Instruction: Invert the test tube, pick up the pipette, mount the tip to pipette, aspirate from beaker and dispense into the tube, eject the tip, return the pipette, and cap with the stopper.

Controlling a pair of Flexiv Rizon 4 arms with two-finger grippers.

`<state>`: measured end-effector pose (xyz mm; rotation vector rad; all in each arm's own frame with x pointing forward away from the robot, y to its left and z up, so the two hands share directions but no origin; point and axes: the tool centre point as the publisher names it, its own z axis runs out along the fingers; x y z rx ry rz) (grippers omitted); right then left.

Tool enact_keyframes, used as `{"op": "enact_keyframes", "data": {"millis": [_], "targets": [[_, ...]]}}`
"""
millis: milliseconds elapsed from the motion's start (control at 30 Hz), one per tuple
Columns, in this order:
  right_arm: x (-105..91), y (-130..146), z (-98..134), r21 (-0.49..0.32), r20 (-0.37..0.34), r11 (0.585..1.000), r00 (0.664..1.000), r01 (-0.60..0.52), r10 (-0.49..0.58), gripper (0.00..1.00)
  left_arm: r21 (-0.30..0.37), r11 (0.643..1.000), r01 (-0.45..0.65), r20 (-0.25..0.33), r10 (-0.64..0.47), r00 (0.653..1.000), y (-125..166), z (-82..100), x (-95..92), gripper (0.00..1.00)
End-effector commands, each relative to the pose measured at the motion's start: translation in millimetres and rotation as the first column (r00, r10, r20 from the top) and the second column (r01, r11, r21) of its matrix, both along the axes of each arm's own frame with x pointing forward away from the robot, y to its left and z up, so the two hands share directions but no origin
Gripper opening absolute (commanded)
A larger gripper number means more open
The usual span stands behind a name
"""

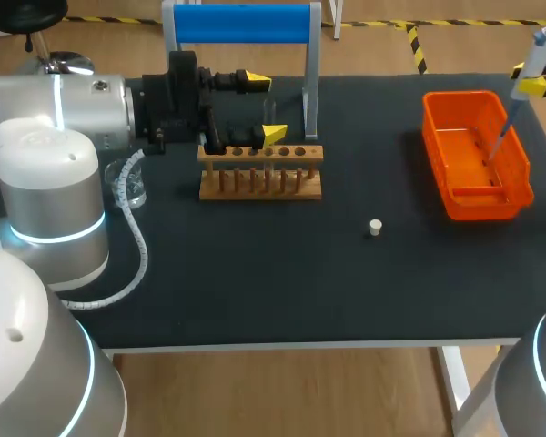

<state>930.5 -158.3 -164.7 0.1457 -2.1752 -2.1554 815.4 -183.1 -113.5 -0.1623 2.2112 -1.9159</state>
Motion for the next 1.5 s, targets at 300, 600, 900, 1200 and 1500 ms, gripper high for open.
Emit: {"op": "enact_keyframes", "data": {"millis": [300, 600, 900, 1200, 1500], "targets": [[7.8, 0, -3, -0.009, -0.001, 0.999, 0.999, -0.054, 0.054, 0.00, 0.000, 1.000, -0.001, 0.001, 0.001, 1.000, 0, -0.5, -0.1, 1.00], [7.8, 0, -3, -0.009, -0.001, 0.999, 0.999, -0.054, 0.054, 0.00, 0.000, 1.000, -0.001, 0.001, 0.001, 1.000, 0, -0.5, -0.1, 1.00], [7.8, 0, -3, -0.009, -0.001, 0.999, 0.999, -0.054, 0.054, 0.00, 0.000, 1.000, -0.001, 0.001, 0.001, 1.000, 0, -0.5, -0.1, 1.00], [7.8, 0, -3, -0.009, -0.001, 0.999, 0.999, -0.054, 0.054, 0.00, 0.000, 1.000, -0.001, 0.001, 0.001, 1.000, 0, -0.5, -0.1, 1.00], [7.8, 0, -3, -0.009, -0.001, 0.999, 0.999, -0.054, 0.054, 0.00, 0.025, 0.999, -0.027, -0.010, 0.027, 1.000, -33, 7.7, 3.1, 1.00]]}}
